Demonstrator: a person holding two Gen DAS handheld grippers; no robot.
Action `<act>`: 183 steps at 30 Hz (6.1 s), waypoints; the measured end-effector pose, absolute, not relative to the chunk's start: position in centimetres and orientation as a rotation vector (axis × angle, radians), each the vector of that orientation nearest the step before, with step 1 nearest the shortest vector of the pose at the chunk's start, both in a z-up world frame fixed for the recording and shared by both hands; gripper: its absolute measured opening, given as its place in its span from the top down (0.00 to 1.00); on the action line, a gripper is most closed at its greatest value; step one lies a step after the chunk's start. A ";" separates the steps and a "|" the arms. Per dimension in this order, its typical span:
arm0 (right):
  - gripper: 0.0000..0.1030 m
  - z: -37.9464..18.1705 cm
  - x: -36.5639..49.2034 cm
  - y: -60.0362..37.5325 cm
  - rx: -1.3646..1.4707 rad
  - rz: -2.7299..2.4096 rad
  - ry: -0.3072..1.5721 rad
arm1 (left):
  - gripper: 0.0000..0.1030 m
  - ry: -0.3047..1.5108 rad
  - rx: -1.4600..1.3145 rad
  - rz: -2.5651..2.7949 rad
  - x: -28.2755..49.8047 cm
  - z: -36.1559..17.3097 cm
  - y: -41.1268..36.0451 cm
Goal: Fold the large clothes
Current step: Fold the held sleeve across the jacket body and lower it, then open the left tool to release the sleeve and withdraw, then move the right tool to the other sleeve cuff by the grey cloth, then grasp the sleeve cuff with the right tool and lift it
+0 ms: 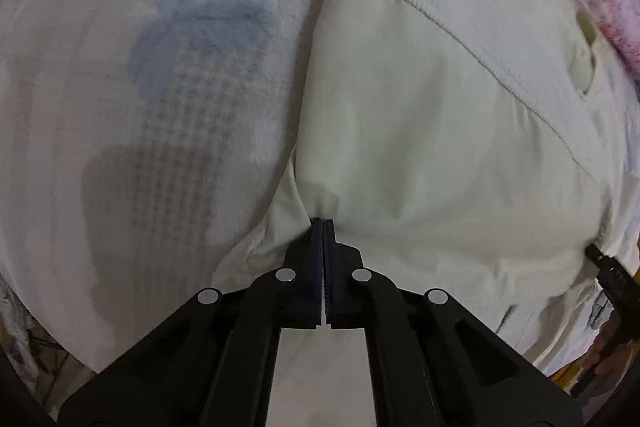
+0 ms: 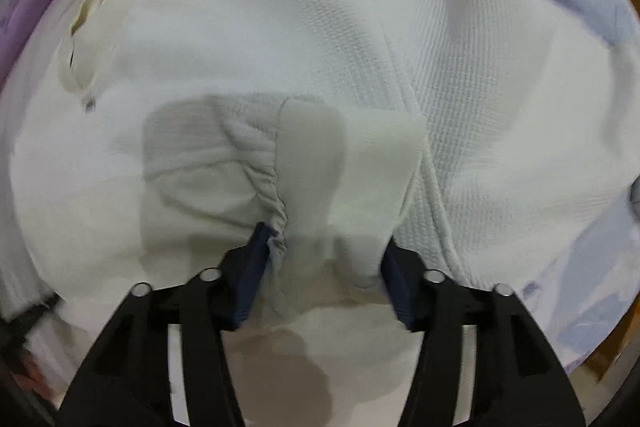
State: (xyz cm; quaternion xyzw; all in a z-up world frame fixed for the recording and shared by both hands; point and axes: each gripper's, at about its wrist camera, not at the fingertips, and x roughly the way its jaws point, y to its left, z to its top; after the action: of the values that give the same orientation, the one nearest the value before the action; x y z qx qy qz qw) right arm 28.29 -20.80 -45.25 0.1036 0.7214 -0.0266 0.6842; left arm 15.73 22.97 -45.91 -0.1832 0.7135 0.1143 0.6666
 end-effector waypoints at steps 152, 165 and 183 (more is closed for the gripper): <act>0.36 -42.4 27.2 -73.7 0.992 -0.373 1.420 | 0.14 1.569 0.128 0.057 29.9 -33.6 -24.4; 0.92 -38.8 28.0 -73.4 1.011 -0.299 1.216 | 0.14 1.581 0.015 0.151 28.9 -35.1 -21.1; 0.93 -16.3 31.5 -59.8 0.721 0.075 0.897 | 0.74 1.510 0.012 0.046 33.3 -45.6 -22.1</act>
State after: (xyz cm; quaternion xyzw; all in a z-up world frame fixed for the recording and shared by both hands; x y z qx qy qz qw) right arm 31.55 -59.78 -16.25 0.3408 0.4240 0.0356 0.8383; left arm 33.32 -22.07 -45.61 0.0053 0.6854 0.0207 0.7279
